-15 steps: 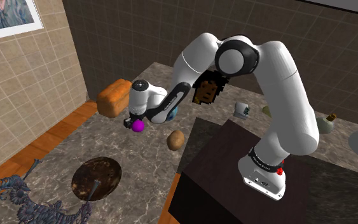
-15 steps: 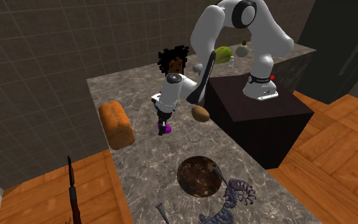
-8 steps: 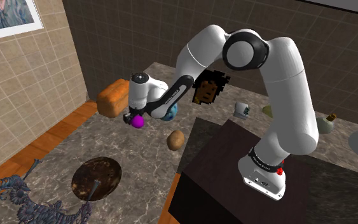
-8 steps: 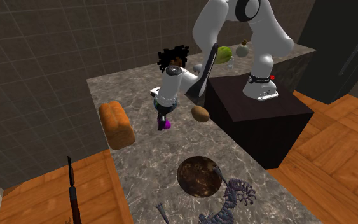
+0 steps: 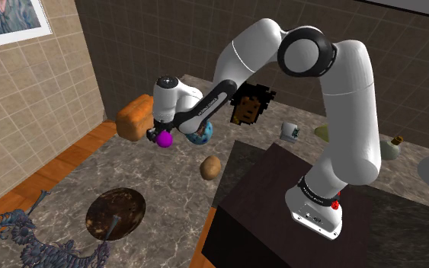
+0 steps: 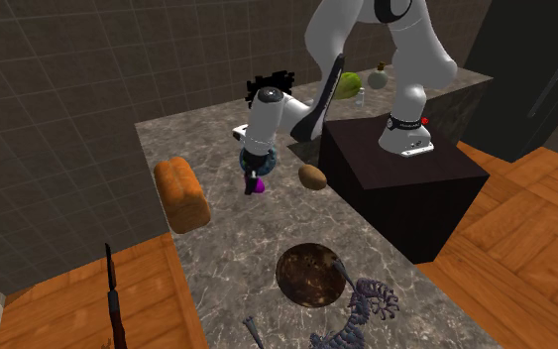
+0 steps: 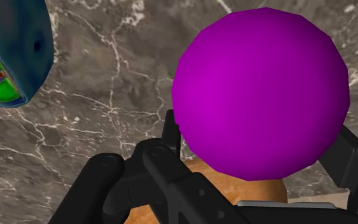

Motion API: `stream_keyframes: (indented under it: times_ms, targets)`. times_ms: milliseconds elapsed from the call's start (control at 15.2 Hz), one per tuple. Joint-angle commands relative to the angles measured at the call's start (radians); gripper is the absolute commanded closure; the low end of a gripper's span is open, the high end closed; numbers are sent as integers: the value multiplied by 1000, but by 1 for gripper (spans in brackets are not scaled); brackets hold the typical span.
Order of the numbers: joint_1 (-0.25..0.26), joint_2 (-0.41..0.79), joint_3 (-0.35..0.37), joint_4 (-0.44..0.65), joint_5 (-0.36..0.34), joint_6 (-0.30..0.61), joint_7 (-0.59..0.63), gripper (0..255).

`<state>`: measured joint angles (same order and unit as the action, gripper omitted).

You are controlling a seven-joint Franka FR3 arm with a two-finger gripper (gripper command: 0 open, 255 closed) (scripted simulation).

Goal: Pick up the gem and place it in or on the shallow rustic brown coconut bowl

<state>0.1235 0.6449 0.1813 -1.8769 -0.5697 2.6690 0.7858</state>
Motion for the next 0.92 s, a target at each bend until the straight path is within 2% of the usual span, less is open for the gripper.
stream_keyframes:
  times_ms: [0, 264, 858]
  targets:
    - [-10, -24, 9, -11, 10, -12, -12, 255]
    - [-23, -63, 28, -20, 31, -42, -33, 255]
    - [161, -47, 36, 19, 0, -110, 168, 255]
